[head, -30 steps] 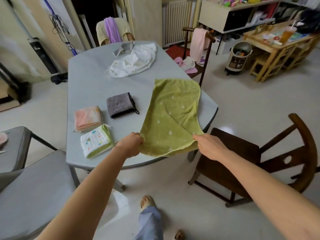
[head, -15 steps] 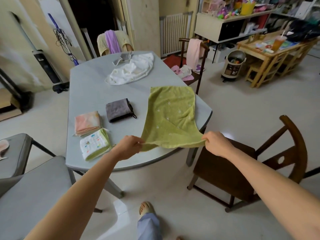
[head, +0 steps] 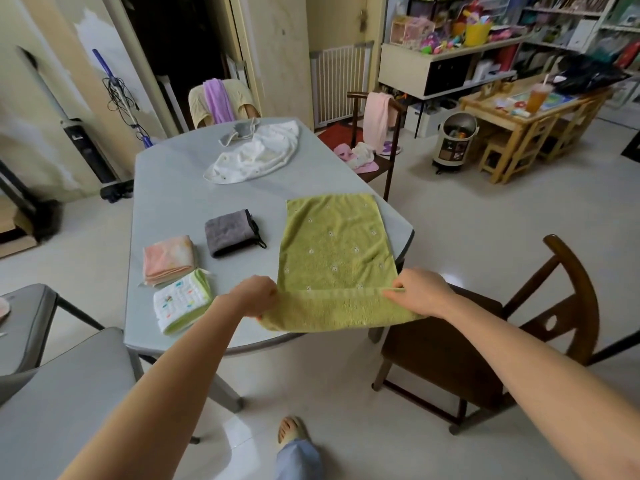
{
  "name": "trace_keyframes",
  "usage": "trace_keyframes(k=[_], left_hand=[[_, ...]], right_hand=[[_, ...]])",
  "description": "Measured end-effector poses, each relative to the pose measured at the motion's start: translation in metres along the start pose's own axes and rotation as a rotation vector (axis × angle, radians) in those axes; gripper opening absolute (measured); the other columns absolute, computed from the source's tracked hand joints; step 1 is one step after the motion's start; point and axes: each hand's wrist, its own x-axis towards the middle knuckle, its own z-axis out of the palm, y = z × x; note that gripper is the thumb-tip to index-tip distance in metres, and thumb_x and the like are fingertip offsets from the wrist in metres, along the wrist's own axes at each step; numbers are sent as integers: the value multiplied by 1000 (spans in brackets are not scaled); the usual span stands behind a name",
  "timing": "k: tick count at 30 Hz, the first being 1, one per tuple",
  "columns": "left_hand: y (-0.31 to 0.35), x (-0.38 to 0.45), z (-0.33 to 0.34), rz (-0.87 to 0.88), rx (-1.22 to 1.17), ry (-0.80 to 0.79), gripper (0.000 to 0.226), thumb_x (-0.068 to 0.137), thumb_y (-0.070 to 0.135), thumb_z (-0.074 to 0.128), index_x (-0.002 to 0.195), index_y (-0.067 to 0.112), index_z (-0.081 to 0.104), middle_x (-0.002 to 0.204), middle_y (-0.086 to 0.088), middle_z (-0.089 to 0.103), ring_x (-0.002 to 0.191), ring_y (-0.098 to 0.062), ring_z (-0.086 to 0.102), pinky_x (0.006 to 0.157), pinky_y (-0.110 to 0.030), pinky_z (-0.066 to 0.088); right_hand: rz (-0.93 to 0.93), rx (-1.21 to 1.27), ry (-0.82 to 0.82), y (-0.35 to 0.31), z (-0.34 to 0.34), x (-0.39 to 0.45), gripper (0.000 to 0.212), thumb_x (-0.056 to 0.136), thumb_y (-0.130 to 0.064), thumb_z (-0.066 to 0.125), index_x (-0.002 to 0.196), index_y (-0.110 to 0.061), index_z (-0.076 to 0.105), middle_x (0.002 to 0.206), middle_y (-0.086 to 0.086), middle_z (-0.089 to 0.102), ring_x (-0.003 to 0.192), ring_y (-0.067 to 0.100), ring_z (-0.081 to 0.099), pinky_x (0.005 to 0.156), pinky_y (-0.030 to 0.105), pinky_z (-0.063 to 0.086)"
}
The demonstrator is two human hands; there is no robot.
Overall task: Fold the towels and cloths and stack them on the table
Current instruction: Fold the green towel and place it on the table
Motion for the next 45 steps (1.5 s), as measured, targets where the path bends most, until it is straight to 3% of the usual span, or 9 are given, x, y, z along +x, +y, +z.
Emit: trace_keyframes(k=[2, 6, 11, 15, 22, 26, 31, 35, 45], left_hand=[[0, 1, -6, 8, -42, 20, 30, 97, 23, 40, 103, 8, 65, 101, -9, 69, 70, -21, 70, 66, -27, 53], [-4, 7, -12, 1, -105, -318, 32, 99, 27, 39, 113, 8, 61, 117, -11, 62, 71, -23, 73, 83, -33, 56], [-3, 39, -26, 19, -304, 77, 26, 99, 21, 40, 82, 7, 55, 84, -10, 61, 67, -28, 69, 59, -29, 50], [-1, 89, -47, -16, -282, 297, 28, 98, 21, 37, 75, 10, 49, 84, -16, 63, 80, -35, 64, 65, -36, 49], [-13, 209, -85, -26, -263, 367, 29, 101, 24, 31, 98, 10, 57, 92, -9, 60, 82, -30, 59, 65, -35, 45], [-26, 271, -118, -30, -261, 371, 26, 101, 22, 31, 98, 7, 52, 93, -13, 60, 83, -34, 58, 65, -36, 43], [-40, 337, -144, -49, -273, 362, 23, 100, 18, 31, 100, 8, 52, 95, -13, 60, 82, -33, 58, 66, -36, 43], [-47, 376, -137, -102, -199, 315, 21, 98, 11, 33, 104, 13, 53, 100, -9, 61, 85, -31, 57, 66, -33, 39], [-51, 461, -114, -270, -222, 259, 28, 94, 9, 39, 108, 15, 62, 115, -2, 55, 103, -26, 56, 75, -32, 41]], right_hand=[[-3, 70, -79, 5, -4, 4, 50, 90, -40, 58, 51, -22, 32, 48, -8, 24, 43, 11, 23, 47, 25, 23], [-15, 158, -169, 12, -14, 16, 51, 86, -39, 63, 48, -23, 32, 46, -9, 23, 42, 10, 21, 48, 26, 21], [-4, -12, 159, 15, -26, 43, 39, 95, -41, 50, 61, -23, 46, 55, -7, 43, 51, 13, 42, 52, 27, 31], [35, -140, 369, 16, -38, 84, 27, 101, -36, 41, 83, -22, 56, 64, -8, 52, 63, 18, 53, 60, 29, 37], [118, -179, 477, 31, -61, 196, 24, 103, -30, 36, 104, -20, 57, 81, -1, 62, 76, 22, 58, 59, 30, 34], [115, -167, 533, 35, -74, 266, 20, 101, -22, 39, 101, -13, 57, 86, 4, 65, 81, 24, 56, 59, 32, 40], [183, -176, 503, 40, -73, 337, 8, 93, -5, 50, 96, -7, 56, 89, 9, 63, 86, 27, 53, 57, 31, 33], [189, -132, 441, 53, -56, 375, 10, 87, 4, 54, 91, -4, 56, 88, 14, 63, 87, 32, 54, 58, 36, 38], [151, -103, 108, 99, -28, 486, 32, 83, 11, 36, 107, -7, 48, 113, 11, 49, 109, 29, 46, 70, 34, 35]])
